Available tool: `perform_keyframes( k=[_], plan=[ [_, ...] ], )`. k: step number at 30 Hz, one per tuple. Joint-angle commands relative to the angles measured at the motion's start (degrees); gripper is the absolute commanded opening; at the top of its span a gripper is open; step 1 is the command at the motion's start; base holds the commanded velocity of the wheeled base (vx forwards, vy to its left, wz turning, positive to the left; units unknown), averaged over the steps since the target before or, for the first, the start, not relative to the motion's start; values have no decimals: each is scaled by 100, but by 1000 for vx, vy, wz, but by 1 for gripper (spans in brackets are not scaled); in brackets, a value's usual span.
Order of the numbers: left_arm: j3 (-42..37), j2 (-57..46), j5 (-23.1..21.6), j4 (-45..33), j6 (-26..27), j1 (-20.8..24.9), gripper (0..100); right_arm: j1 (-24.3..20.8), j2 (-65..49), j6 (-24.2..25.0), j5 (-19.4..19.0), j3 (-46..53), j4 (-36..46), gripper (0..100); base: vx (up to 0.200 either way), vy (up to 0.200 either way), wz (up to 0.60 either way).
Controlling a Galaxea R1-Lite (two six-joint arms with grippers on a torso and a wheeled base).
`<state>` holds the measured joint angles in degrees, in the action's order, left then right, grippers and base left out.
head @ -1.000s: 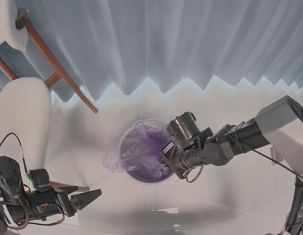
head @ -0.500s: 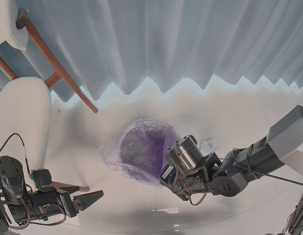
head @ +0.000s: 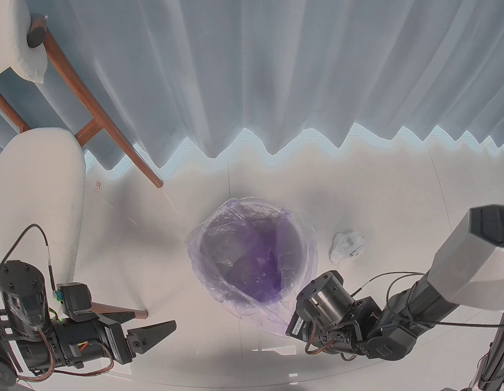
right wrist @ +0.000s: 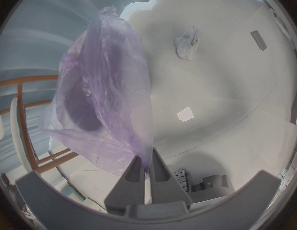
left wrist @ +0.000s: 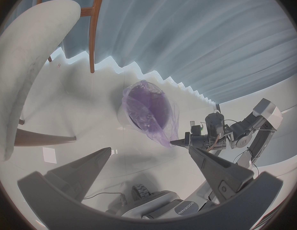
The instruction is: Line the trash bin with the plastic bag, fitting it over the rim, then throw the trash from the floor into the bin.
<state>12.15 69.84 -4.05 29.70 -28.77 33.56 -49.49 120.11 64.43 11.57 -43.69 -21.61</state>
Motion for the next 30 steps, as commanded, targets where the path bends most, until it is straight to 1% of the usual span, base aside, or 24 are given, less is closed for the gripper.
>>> perform_keyframes(
  k=[1, 4, 10, 11, 14, 17, 19, 21, 24, 27, 30],
  plan=[
    [-3, 74, 0, 1, 3, 19, 100, -183, 513, -71, 197, 458, -713, 0, 0, 0, 0],
    [-11, 74, 0, 1, 3, 19, 100, -289, 610, -44, 197, 493, -897, 0, 0, 0, 0],
    [-11, 91, 0, 1, 3, 19, 100, -280, 671, -18, 188, 414, -924, 0, 0, 0, 0],
    [-11, 100, 0, 1, 3, 19, 100, -271, 671, -18, 188, 414, -924, 100, 0, 0, 0],
    [33, 109, 0, 10, -6, 19, 100, -280, 575, 17, 232, 458, -1222, 100, 0, 0, 0],
    [129, 170, 0, 10, -23, 37, 100, -289, 258, 44, 232, 748, -1539, 100, 0, 0, 0],
    [173, 223, -8, 1, -41, 54, 100, -289, 144, 61, 232, 836, -1548, 100, 0, 0, 0],
    [279, 434, -26, -8, -50, 98, 100, -280, -252, 123, 197, 1038, -1592, 100, 0, 0, 0],
    [437, 706, -96, -8, -59, 151, 100, -271, -550, 184, 100, 1284, -1829, 100, 0, 0, 0],
    [736, 1243, -140, -25, -76, 160, 100, -263, -937, 175, 65, 1680, -2233, 100, 0, 0, 0],
    [894, 1867, -114, -8, -243, 212, 100, -148, -1183, 184, 65, 1899, -2391, 100, 0, 0, 0]
  ],
)
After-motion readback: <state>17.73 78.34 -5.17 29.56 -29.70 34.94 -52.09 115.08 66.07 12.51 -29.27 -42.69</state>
